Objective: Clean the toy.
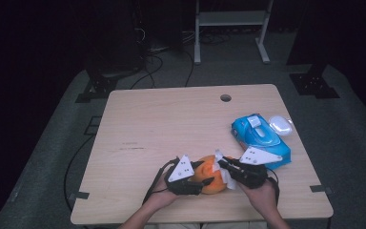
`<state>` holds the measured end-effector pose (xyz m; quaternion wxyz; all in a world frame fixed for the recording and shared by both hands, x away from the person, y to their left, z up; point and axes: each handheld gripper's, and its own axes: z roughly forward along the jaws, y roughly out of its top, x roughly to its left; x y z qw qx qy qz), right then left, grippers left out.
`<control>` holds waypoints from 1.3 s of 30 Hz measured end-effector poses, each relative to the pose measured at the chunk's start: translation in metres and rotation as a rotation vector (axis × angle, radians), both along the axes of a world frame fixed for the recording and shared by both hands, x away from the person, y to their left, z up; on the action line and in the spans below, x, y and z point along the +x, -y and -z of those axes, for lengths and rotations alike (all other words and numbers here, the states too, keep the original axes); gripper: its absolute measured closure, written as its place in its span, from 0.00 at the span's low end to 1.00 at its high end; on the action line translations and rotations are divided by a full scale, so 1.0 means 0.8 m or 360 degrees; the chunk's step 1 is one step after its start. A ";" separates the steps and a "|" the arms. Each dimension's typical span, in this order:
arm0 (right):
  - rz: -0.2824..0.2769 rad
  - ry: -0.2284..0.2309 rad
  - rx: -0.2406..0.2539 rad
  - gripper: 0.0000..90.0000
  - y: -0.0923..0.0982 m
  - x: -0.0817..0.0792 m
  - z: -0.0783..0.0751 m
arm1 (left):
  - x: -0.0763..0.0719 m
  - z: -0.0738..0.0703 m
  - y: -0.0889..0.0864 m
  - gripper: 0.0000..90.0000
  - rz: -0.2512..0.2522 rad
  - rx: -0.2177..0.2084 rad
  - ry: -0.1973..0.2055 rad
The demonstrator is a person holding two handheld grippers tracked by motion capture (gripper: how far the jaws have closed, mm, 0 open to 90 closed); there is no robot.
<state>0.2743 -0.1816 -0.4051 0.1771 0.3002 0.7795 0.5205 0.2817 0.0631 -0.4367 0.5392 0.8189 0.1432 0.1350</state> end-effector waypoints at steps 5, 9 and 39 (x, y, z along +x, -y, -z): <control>-0.0070 0.0033 0.0010 0.92 -0.009 -0.014 -0.006 | -0.003 0.003 0.006 0.24 0.0037 0.0008 -0.0016; -0.0107 0.0074 -0.0048 0.92 -0.018 -0.015 -0.013 | -0.015 -0.004 0.006 0.50 -0.0007 0.0066 0.0183; 0.0056 -0.0095 -0.0029 0.92 0.019 0.011 0.013 | -0.022 0.004 0.010 0.39 0.0049 0.0259 0.0363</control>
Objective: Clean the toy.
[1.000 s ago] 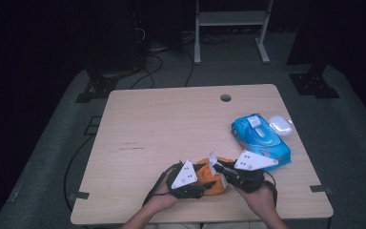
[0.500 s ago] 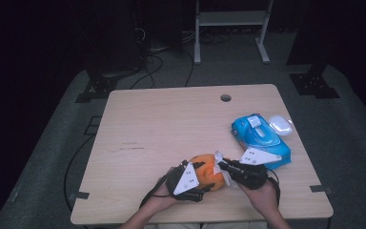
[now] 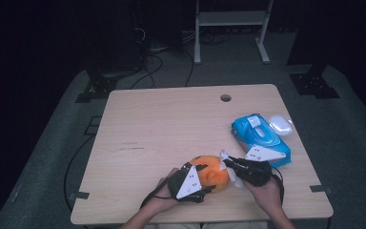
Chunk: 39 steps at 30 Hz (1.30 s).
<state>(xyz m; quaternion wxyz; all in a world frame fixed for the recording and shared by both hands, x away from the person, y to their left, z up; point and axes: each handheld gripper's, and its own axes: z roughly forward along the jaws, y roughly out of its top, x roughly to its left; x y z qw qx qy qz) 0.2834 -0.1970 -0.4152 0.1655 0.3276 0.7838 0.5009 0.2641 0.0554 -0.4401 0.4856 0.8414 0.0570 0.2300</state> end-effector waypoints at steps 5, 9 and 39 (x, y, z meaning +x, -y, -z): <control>0.0046 -0.0043 0.0061 0.92 0.011 0.009 0.005 | 0.013 -0.001 -0.017 0.42 -0.0055 -0.0110 -0.0119; 0.0026 -0.0033 0.0106 0.92 0.004 0.001 0.005 | 0.014 -0.002 -0.015 0.42 -0.0083 -0.0117 -0.0136; -0.0151 -0.0027 0.0098 0.92 -0.041 -0.009 0.017 | 0.055 -0.001 -0.064 0.43 -0.0261 -0.0367 -0.0464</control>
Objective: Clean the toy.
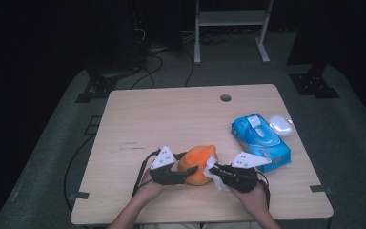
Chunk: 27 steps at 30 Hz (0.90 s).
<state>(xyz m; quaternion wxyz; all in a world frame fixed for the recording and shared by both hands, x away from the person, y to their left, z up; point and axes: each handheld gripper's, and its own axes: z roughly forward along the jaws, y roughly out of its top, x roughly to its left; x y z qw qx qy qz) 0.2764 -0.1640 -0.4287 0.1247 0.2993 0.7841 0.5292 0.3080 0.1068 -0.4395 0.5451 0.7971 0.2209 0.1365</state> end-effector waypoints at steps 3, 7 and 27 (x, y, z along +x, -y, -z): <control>0.0105 -0.0054 -0.0022 0.92 0.015 0.013 0.010 | -0.004 -0.001 0.006 0.40 0.0034 0.0016 0.0023; 0.0119 -0.0075 -0.0017 0.92 0.017 0.014 0.012 | -0.006 0.000 0.009 0.30 0.0077 0.0054 0.0047; 0.0218 -0.0055 0.0131 0.92 0.040 0.023 0.002 | -0.024 0.001 0.024 0.45 0.0244 0.0207 0.0226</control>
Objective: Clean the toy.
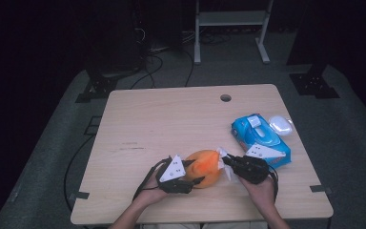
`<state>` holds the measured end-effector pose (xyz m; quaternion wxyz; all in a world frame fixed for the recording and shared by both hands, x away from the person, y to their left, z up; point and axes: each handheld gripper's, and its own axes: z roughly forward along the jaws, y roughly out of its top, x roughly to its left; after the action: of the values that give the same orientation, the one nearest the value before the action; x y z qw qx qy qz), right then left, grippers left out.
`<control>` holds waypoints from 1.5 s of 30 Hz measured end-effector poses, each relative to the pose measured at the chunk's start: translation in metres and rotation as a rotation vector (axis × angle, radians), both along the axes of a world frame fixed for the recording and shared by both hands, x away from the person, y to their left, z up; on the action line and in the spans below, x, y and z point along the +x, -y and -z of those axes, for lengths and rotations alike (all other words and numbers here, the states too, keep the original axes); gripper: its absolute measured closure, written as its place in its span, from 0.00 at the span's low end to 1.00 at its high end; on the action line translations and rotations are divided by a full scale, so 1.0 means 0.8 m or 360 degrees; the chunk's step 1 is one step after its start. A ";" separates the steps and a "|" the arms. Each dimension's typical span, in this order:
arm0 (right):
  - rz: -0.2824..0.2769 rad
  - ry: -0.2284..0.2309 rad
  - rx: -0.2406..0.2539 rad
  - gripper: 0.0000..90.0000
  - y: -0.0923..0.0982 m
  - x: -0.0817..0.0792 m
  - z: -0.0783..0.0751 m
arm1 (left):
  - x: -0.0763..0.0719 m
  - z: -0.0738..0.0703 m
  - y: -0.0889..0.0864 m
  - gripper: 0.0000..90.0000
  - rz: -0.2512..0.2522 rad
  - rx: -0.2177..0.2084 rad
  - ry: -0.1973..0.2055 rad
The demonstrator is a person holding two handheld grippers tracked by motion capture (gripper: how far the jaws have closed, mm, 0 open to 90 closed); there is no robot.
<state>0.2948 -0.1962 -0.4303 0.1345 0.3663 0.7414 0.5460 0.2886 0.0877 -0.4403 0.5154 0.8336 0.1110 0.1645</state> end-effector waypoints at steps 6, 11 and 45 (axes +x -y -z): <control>0.0019 -0.0010 0.0007 0.92 0.003 0.002 0.004 | -0.006 0.000 0.004 0.45 0.0026 0.0033 0.0035; 0.0044 -0.0028 0.0013 0.92 0.004 0.001 0.004 | -0.008 -0.001 0.005 0.45 0.0019 0.0043 0.0052; -0.0132 0.0183 -0.0016 0.92 -0.028 -0.030 -0.035 | -0.008 -0.018 0.013 0.50 -0.0113 -0.0026 0.0022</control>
<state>0.2709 -0.1738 -0.4023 0.1560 0.3027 0.7497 0.5674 0.2825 0.0776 -0.4262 0.5168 0.8237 0.1384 0.1875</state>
